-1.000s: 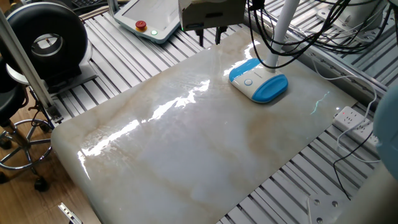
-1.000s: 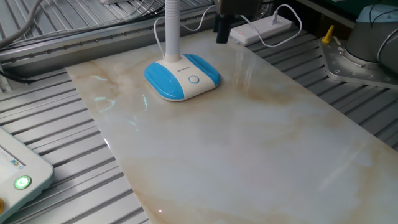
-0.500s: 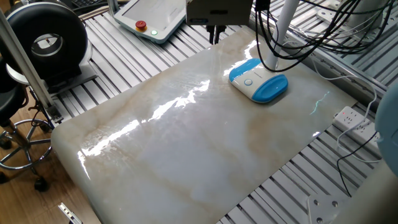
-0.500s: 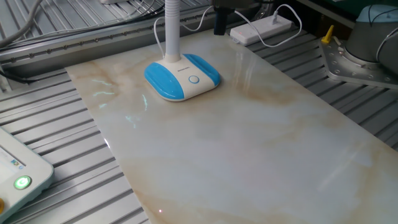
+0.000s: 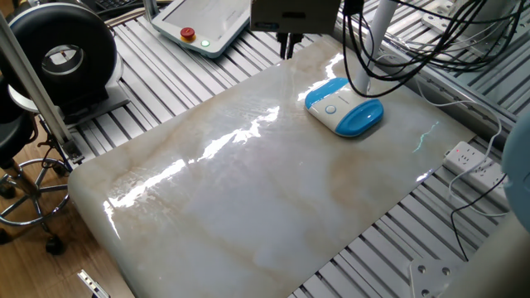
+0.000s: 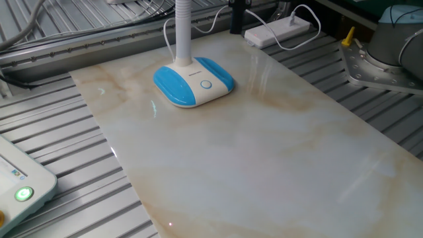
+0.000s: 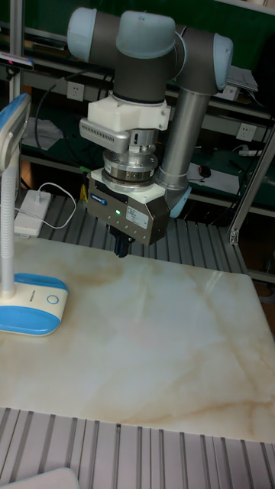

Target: Turn on the desk lamp by pressing the button

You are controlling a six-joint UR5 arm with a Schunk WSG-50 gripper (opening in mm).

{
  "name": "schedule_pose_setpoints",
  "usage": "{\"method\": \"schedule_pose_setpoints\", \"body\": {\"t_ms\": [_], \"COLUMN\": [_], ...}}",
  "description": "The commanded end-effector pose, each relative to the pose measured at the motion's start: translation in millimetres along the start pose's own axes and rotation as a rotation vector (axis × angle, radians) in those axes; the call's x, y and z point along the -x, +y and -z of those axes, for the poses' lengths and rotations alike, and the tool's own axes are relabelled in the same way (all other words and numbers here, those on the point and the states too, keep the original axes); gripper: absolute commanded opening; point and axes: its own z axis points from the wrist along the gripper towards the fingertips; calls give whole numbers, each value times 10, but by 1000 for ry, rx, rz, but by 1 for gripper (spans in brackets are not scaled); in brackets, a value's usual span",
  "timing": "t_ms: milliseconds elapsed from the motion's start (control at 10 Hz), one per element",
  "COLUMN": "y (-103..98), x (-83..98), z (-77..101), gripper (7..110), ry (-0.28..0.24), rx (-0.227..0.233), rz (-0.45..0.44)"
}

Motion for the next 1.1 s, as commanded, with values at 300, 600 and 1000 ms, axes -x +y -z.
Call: {"method": "schedule_pose_setpoints", "body": {"t_ms": [300, 600, 1000], "y": [-332, -325, -349], "x": [120, 41, 81], "z": [109, 94, 76], "gripper": [7, 7, 7], "ry": [-42, -13, -26], "rx": [-161, -150, -155], "rz": [139, 112, 114]}}
